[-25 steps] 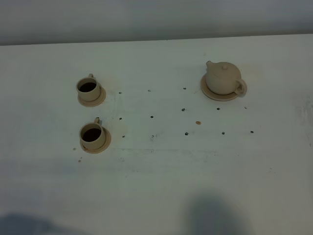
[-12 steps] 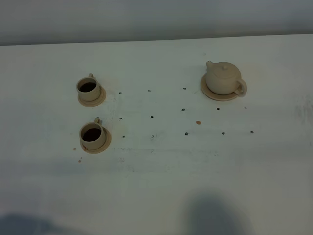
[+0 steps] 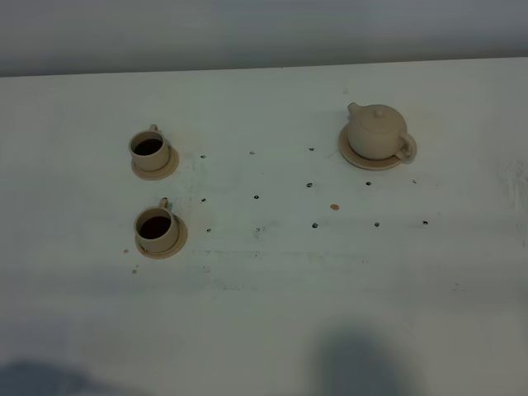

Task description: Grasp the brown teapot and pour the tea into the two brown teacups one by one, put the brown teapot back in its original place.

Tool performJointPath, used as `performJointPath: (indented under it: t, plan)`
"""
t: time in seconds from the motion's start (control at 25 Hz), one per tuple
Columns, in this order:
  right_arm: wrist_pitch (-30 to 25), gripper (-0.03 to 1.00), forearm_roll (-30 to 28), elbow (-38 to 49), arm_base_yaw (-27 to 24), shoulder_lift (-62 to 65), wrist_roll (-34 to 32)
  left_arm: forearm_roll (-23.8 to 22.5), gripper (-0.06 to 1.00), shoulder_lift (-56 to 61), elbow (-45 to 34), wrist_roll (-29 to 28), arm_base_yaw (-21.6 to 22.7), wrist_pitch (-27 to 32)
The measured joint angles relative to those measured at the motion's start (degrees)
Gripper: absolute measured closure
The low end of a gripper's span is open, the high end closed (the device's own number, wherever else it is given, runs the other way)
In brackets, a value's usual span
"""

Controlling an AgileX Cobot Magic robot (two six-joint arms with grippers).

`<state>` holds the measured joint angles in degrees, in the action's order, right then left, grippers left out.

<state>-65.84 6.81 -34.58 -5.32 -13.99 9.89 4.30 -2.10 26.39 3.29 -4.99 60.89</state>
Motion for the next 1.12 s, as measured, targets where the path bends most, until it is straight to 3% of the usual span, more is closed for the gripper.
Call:
performJointPath:
  t: [0.52,1.12]
  plan:
    - [0.2,0.47,0.7,3.9,-0.1,10.6,0.8,0.0,0.96,0.0,0.0,0.0,0.0,0.0]
    - [0.9,0.47,0.3,4.4,0.8,10.8,1.0,0.0,0.96,0.0,0.0,0.0,0.0,0.0]
